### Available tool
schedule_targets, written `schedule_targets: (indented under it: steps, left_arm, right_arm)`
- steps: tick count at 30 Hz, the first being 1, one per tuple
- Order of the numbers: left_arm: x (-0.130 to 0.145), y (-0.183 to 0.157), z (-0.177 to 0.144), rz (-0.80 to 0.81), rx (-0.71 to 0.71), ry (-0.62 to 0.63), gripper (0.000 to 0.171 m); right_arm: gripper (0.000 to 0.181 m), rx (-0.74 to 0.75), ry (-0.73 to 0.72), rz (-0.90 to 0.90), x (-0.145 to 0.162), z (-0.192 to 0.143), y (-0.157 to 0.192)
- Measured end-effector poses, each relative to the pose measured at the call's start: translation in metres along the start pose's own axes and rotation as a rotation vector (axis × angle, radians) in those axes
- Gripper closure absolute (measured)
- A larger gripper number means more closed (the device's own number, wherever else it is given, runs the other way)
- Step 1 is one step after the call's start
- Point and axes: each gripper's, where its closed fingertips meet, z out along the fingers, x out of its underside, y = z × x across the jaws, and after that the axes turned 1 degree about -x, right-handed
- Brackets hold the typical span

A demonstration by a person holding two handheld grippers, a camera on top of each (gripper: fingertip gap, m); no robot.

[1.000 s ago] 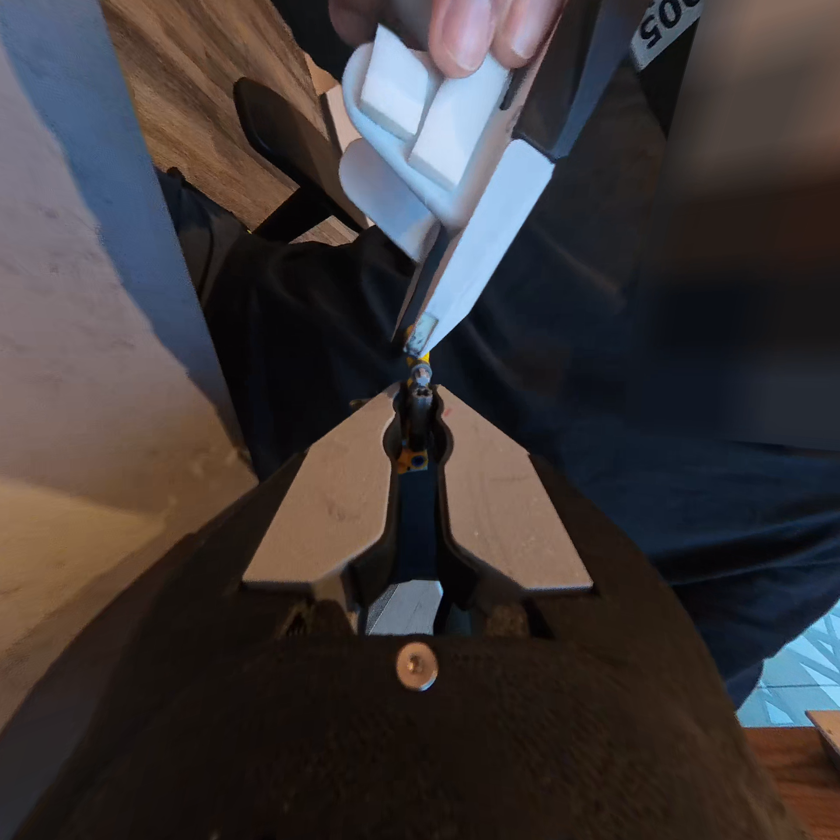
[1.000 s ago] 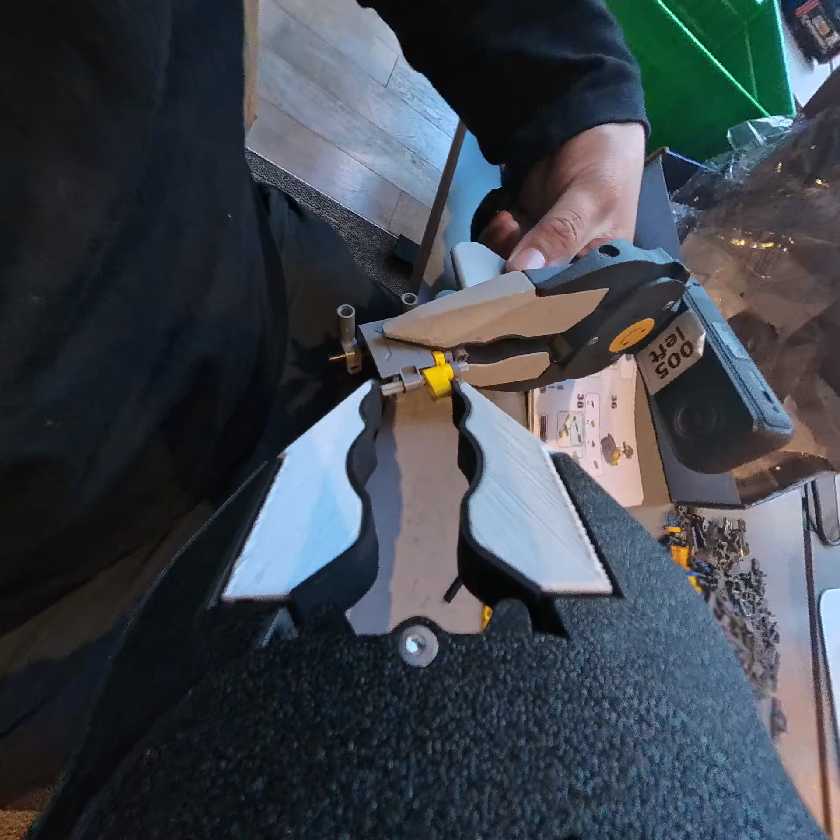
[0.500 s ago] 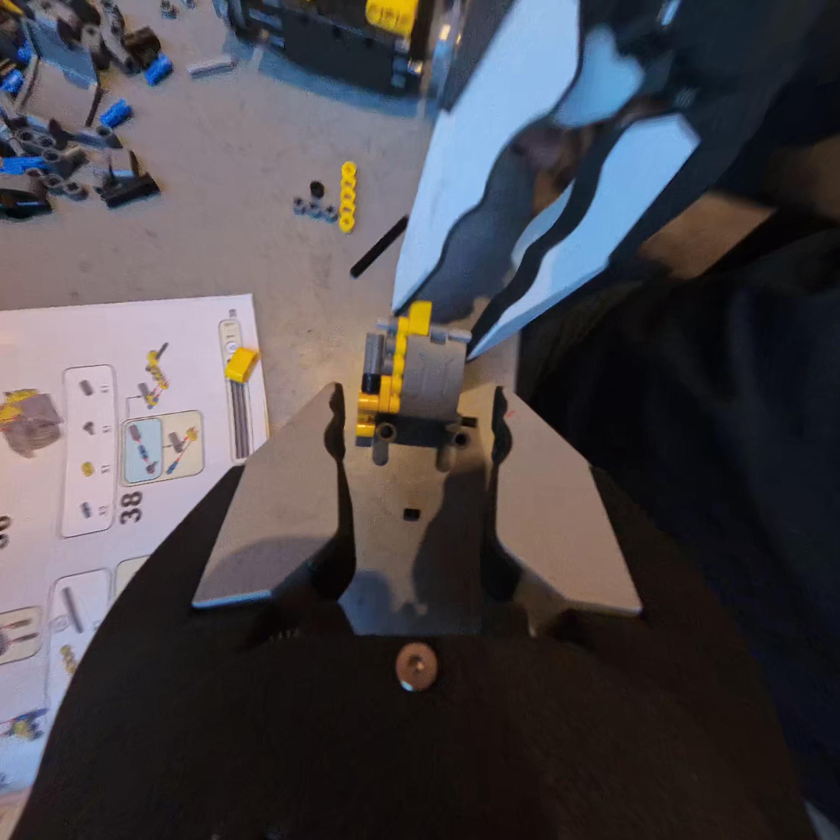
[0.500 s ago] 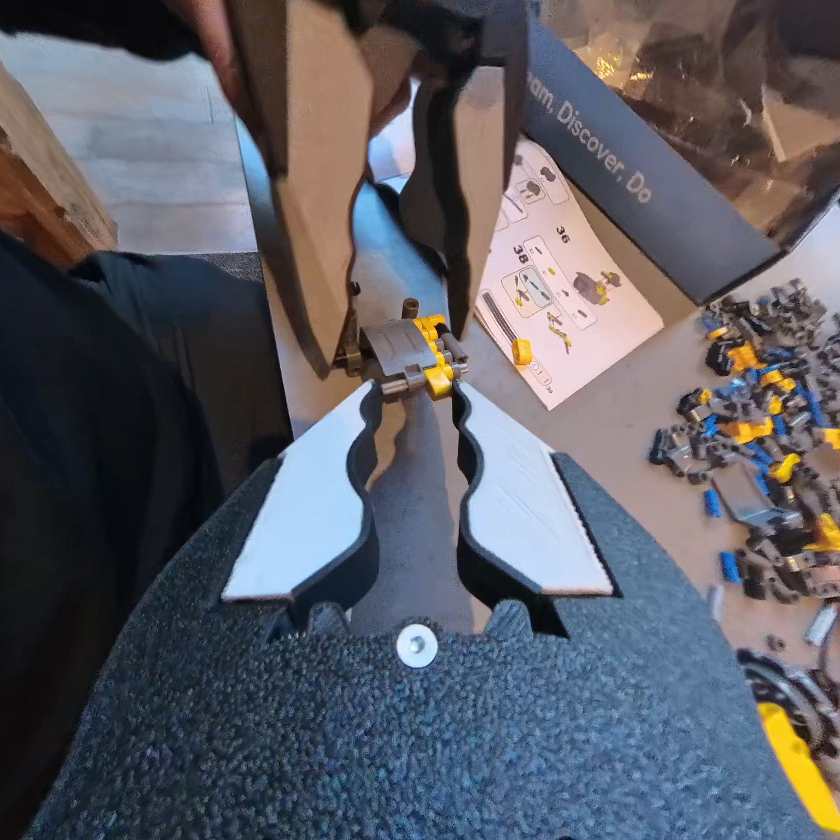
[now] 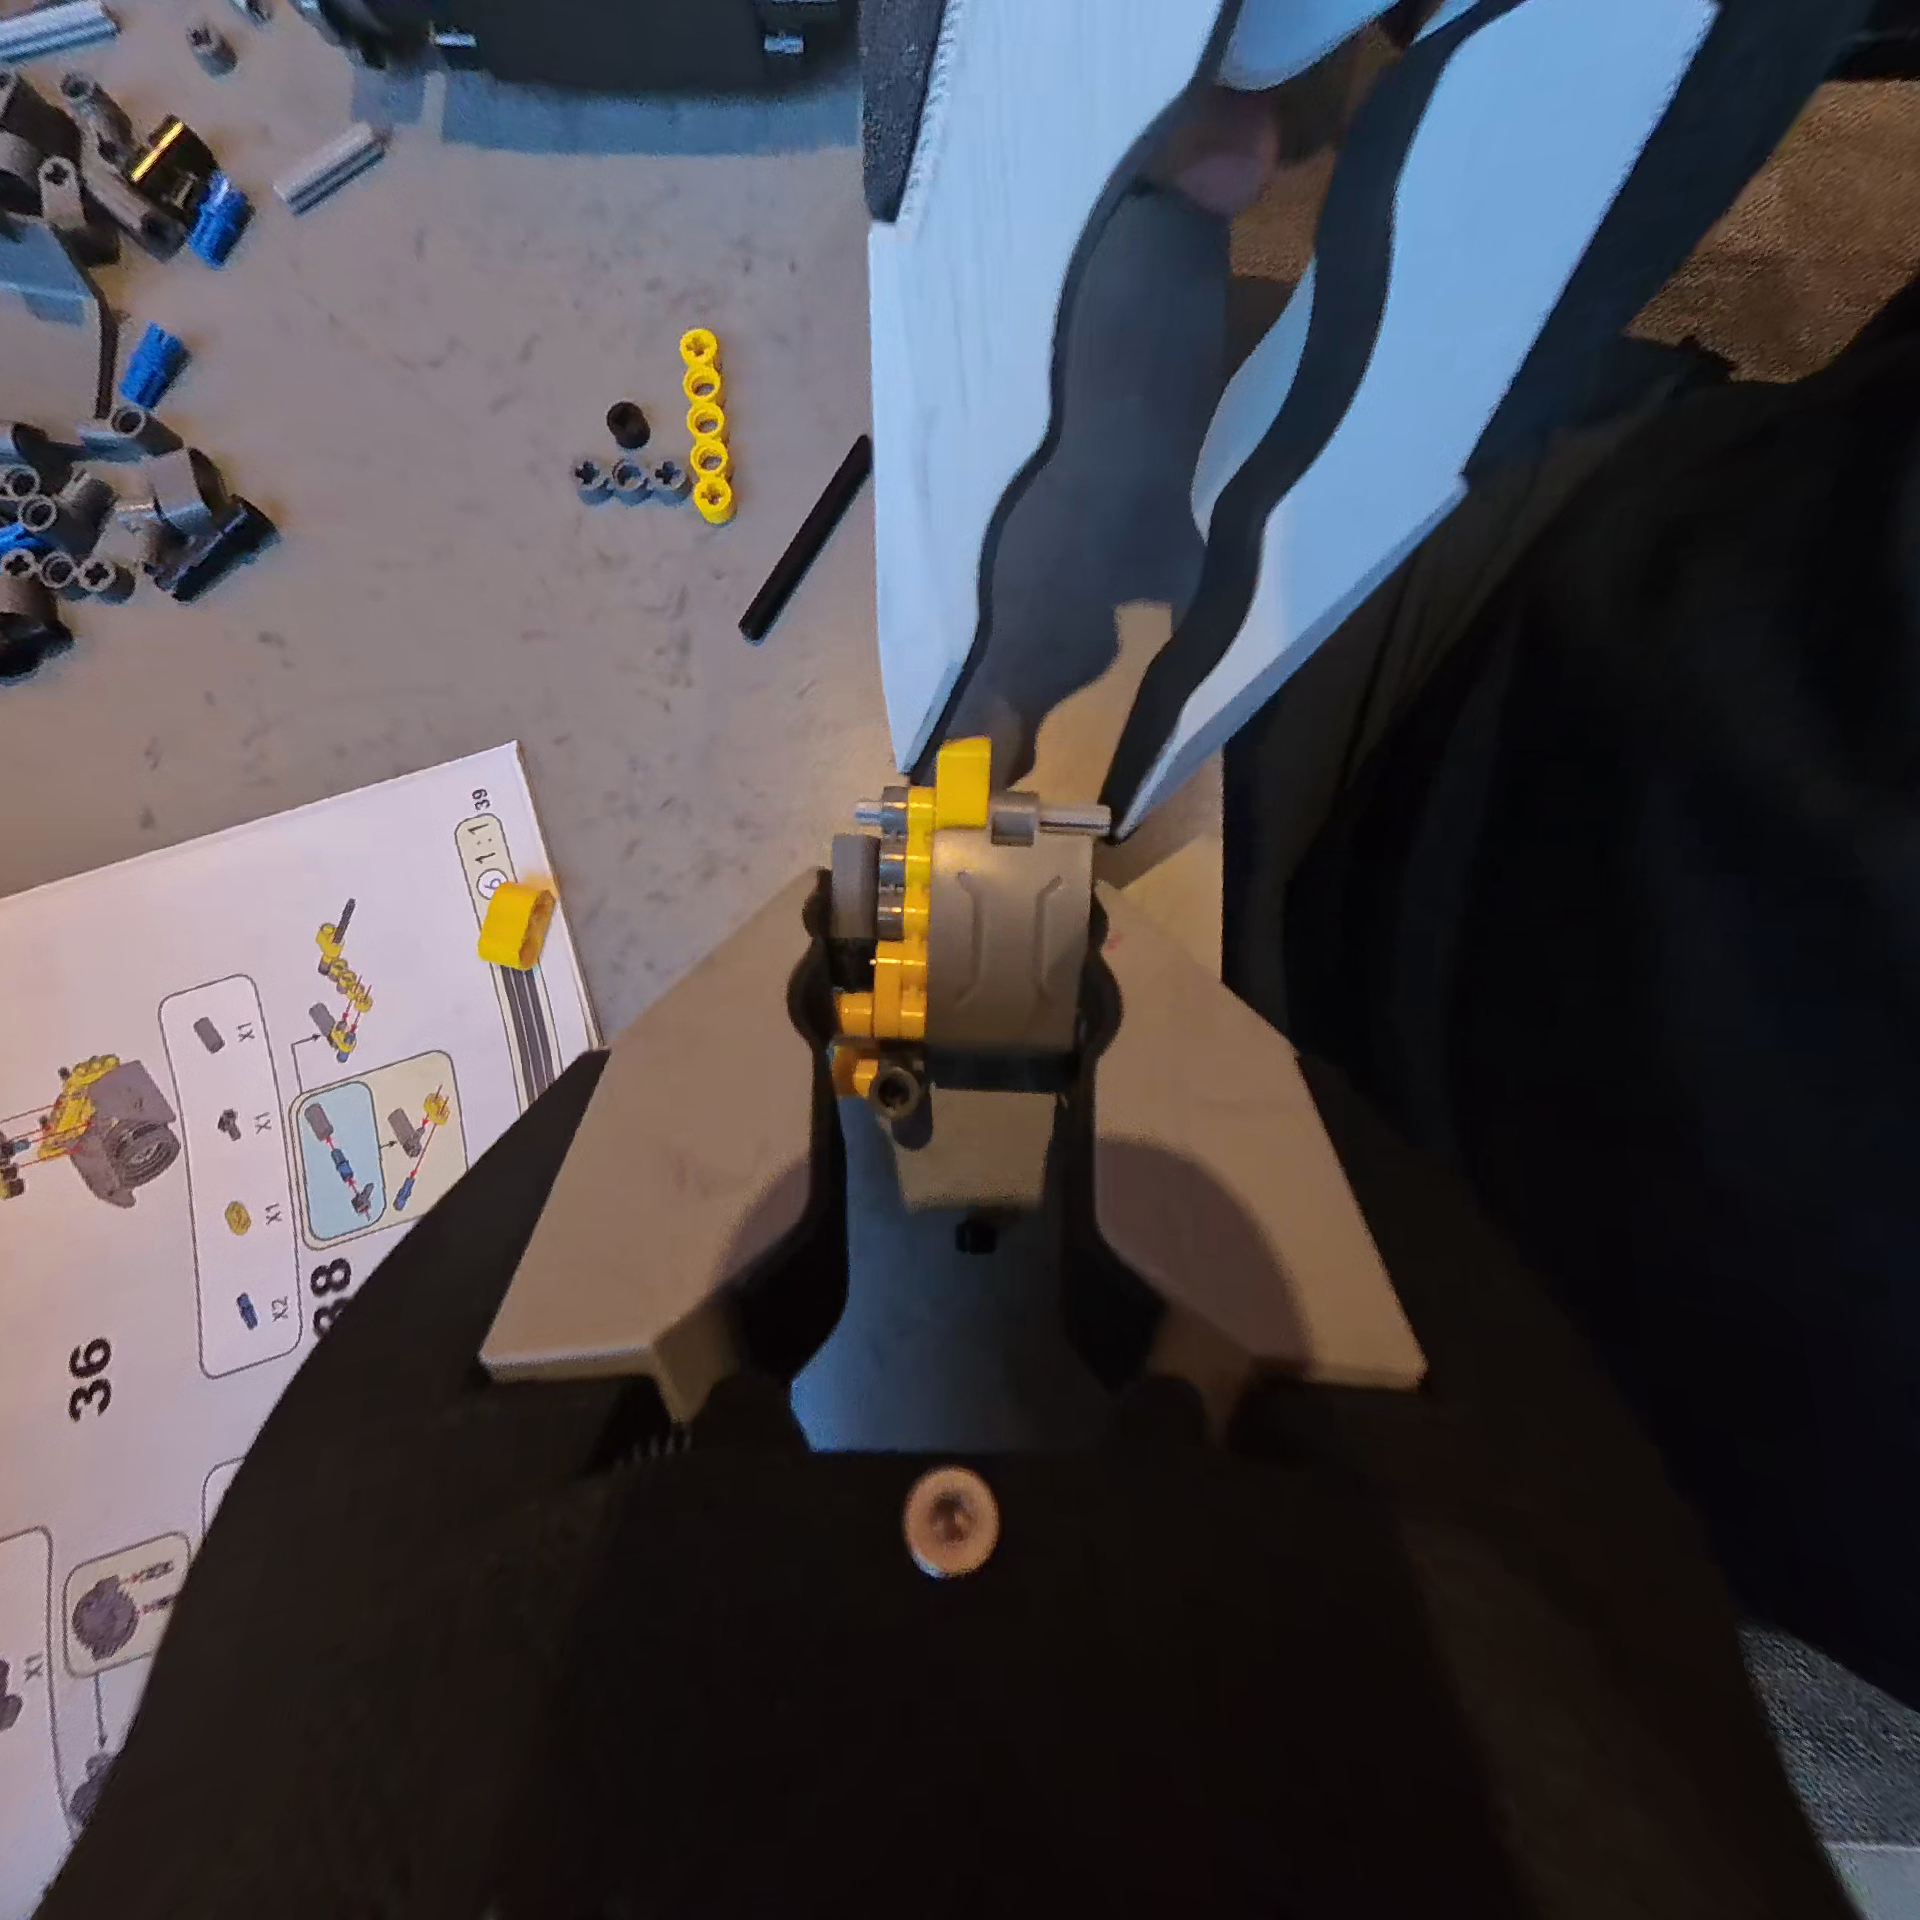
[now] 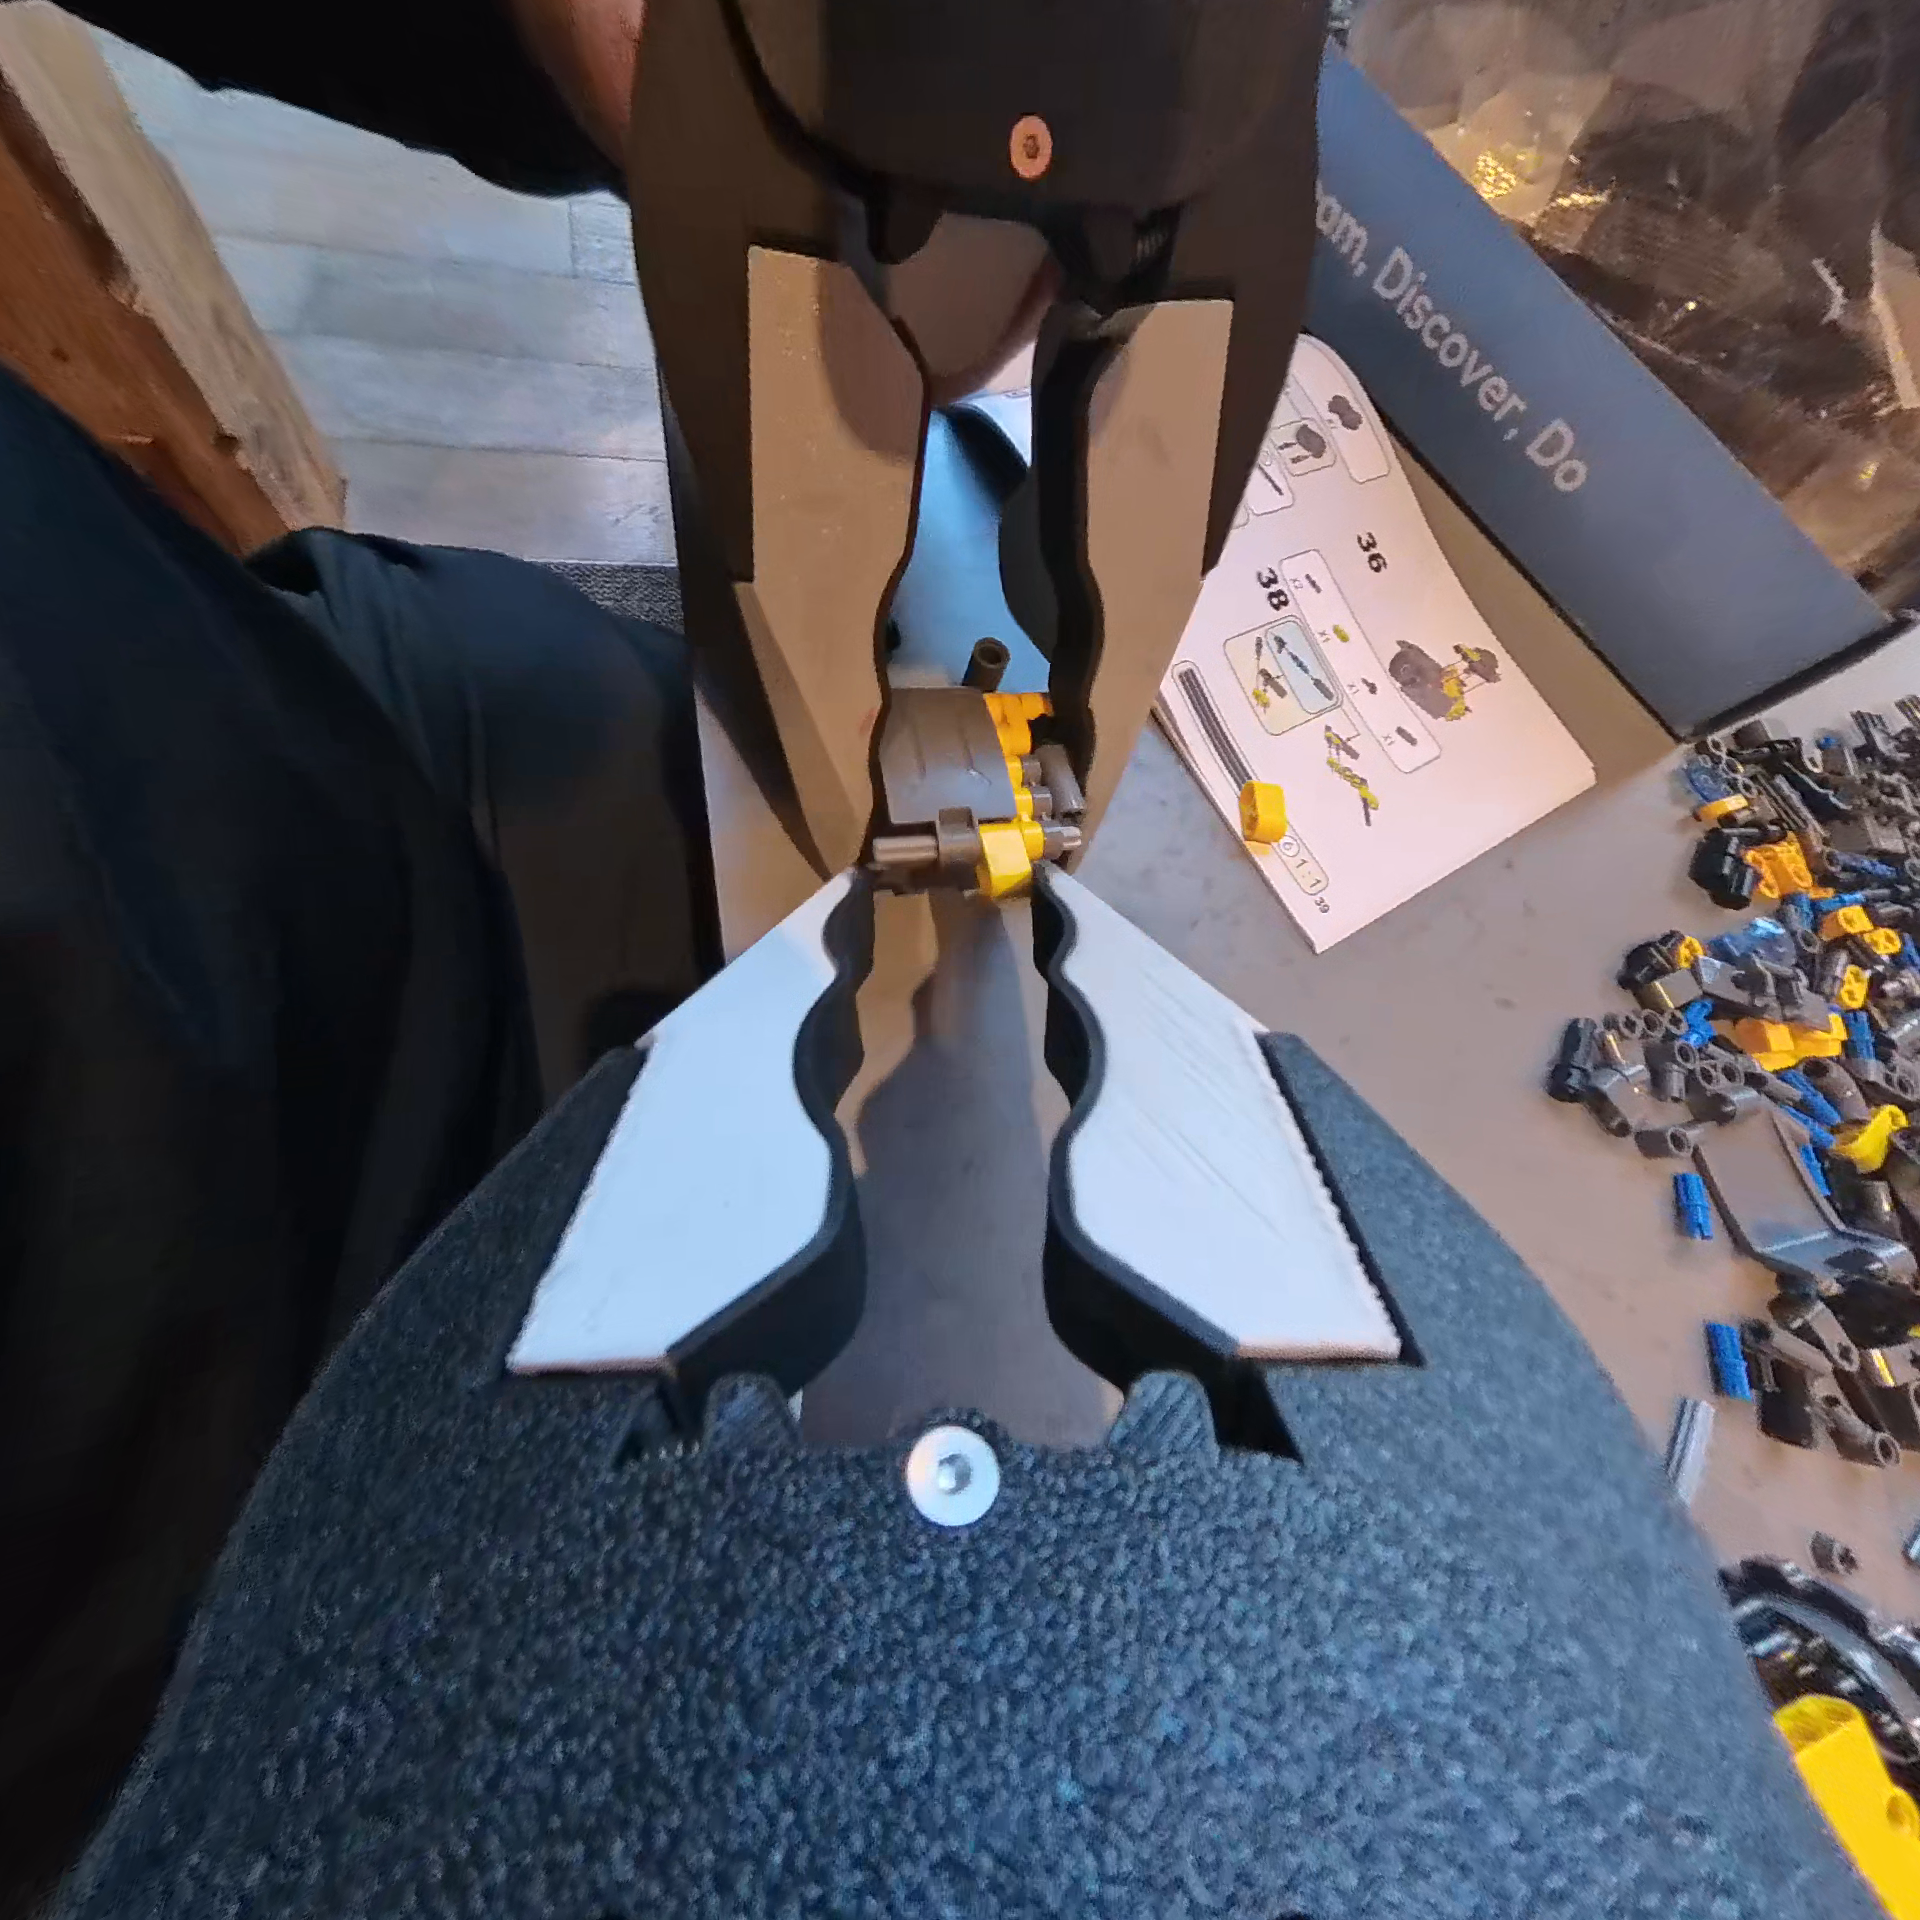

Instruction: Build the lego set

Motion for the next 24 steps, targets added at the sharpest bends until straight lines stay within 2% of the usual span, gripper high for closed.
schedule_targets:
  steps: [8, 14, 24]
  left_arm:
    - [-0.0007, -0.0004, -0.001, 0.004, 0.007, -0.029, 0.128]
    - [-0.002, -0.0055, -0.0003, 0.014, 0.021, -0.069, 0.127]
    - [0.0039, -0.004, -0.0047, 0.028, 0.014, -0.076, 0.128]
  right_arm:
    - [0.153, -0.121, -0.048, 0.129, -0.0068, -0.0016, 0.0004]
    - [0.154, -0.147, -0.019, 0.108, -0.0044, -0.0003, 0.0048]
    - [0.156, -0.045, 0.06, -0.027, -0.0078, 0.0063, 0.005]
